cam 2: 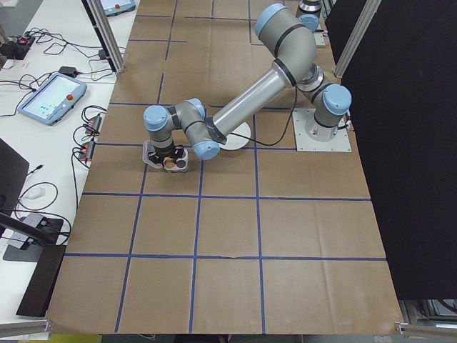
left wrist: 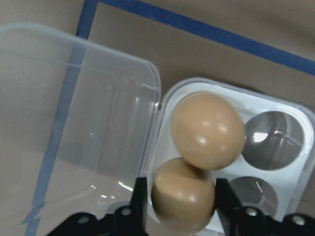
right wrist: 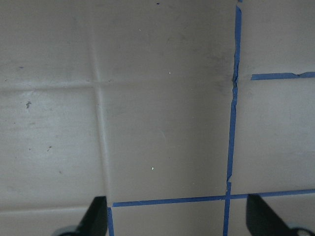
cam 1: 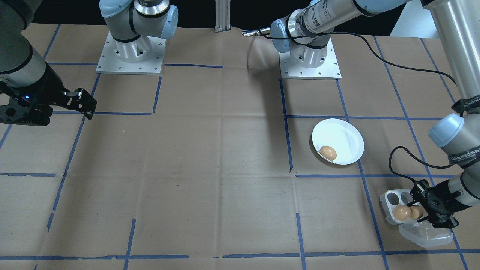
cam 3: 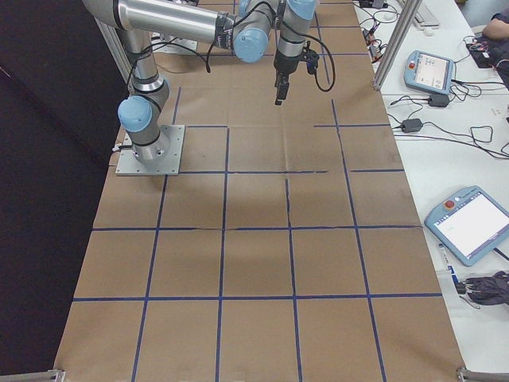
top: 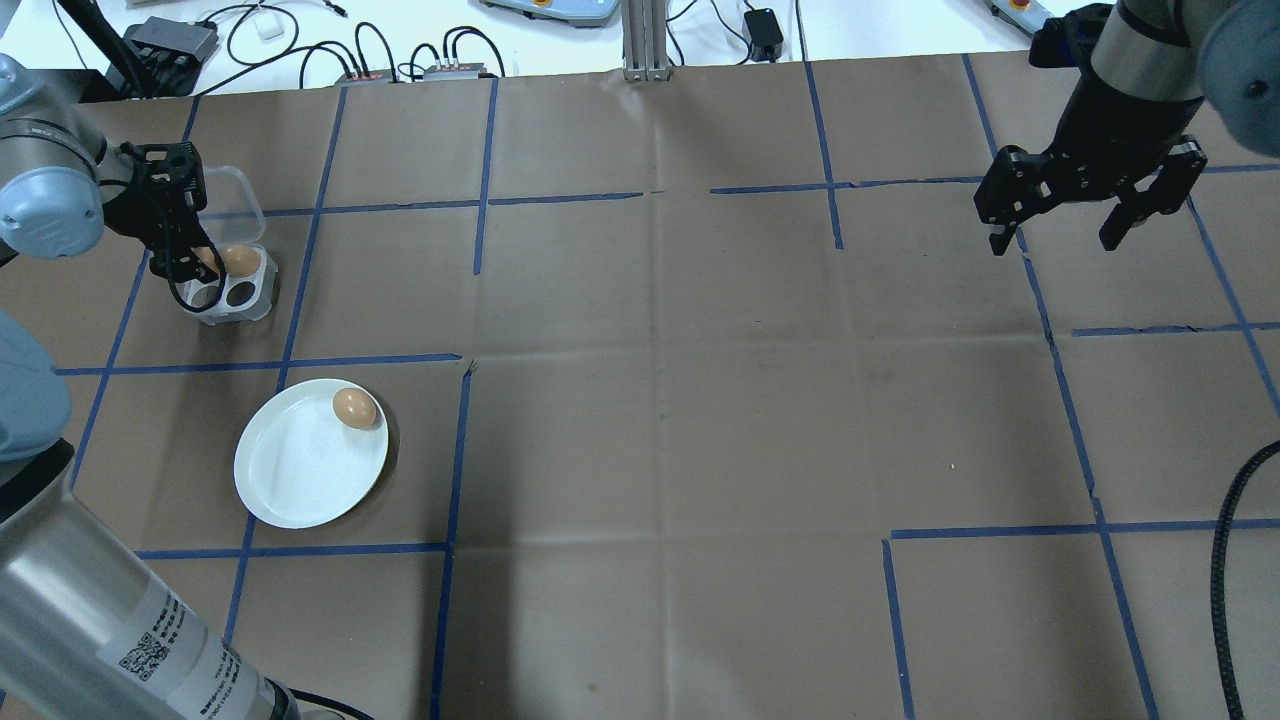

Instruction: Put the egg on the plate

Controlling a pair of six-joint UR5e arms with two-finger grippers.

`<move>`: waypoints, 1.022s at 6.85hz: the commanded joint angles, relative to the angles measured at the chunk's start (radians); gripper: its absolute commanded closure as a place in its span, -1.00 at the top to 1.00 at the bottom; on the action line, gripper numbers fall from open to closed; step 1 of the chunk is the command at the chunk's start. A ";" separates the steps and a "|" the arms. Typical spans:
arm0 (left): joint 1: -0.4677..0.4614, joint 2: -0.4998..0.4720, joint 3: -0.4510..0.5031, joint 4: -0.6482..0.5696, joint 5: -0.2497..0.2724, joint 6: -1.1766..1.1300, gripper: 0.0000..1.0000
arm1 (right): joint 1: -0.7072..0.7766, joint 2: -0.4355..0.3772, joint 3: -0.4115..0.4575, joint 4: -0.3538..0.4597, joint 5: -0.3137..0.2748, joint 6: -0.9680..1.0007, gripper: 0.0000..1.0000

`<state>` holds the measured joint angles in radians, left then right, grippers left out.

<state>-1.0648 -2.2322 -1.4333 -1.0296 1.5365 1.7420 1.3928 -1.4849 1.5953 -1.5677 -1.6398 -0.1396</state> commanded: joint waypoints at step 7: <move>-0.014 0.233 -0.155 -0.087 0.094 0.036 -0.96 | 0.000 0.000 0.000 0.000 0.000 0.000 1.00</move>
<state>-1.0761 -2.0569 -1.5332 -1.0763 1.6287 1.7951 1.3929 -1.4849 1.5953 -1.5677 -1.6400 -0.1396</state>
